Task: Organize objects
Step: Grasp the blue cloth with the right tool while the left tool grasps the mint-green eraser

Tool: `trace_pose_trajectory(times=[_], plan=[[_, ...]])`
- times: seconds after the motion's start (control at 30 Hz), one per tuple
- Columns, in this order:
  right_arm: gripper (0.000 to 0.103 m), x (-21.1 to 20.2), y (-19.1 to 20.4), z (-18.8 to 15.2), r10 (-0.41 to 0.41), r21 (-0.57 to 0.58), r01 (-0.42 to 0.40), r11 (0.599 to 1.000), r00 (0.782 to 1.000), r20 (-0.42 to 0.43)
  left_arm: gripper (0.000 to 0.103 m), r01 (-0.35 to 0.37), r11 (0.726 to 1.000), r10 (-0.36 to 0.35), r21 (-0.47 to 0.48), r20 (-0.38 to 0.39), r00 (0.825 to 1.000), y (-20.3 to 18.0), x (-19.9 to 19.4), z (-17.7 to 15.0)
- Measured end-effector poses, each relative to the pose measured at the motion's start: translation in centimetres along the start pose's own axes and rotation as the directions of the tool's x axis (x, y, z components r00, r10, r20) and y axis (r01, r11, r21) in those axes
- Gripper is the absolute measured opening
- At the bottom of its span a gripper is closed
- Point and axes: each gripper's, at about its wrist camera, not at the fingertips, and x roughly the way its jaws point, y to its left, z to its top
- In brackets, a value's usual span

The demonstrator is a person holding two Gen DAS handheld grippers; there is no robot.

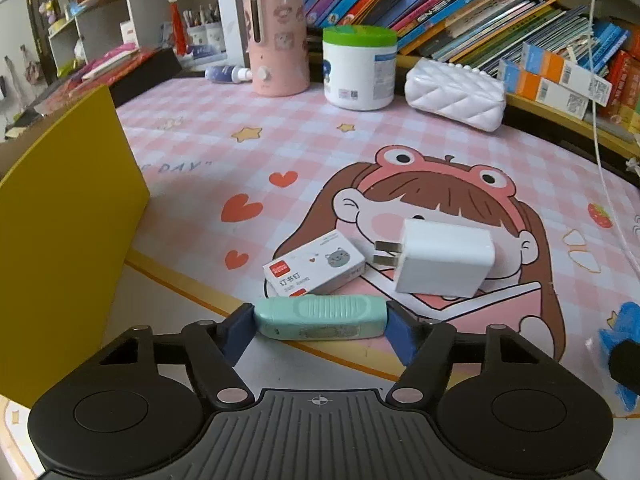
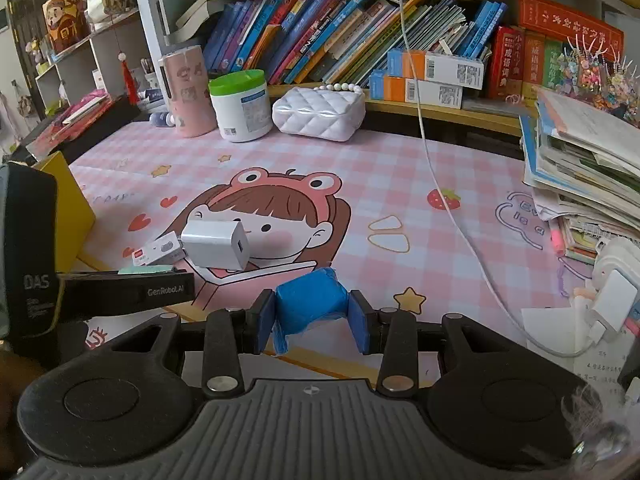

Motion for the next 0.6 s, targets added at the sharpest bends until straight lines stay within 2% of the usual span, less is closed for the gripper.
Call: trace_pose_trajectory(times=[0.2,0.6], plan=[[0.037,-0.1,1.2,-0.1,-0.043,-0.037,0.043,0.998,0.999,-0.001,0.068,0.029,1.000,-0.028,-0.006,0.021,0.999,0.8,-1.3,-0.2],[0.037,-0.6,5.0,-1.3,-0.147,-0.087,0.146,0.986,0.989,-0.005,0.068,0.067,0.997,-0.069,0.029,0.104,0.992,3.5,-7.9,-2.6]])
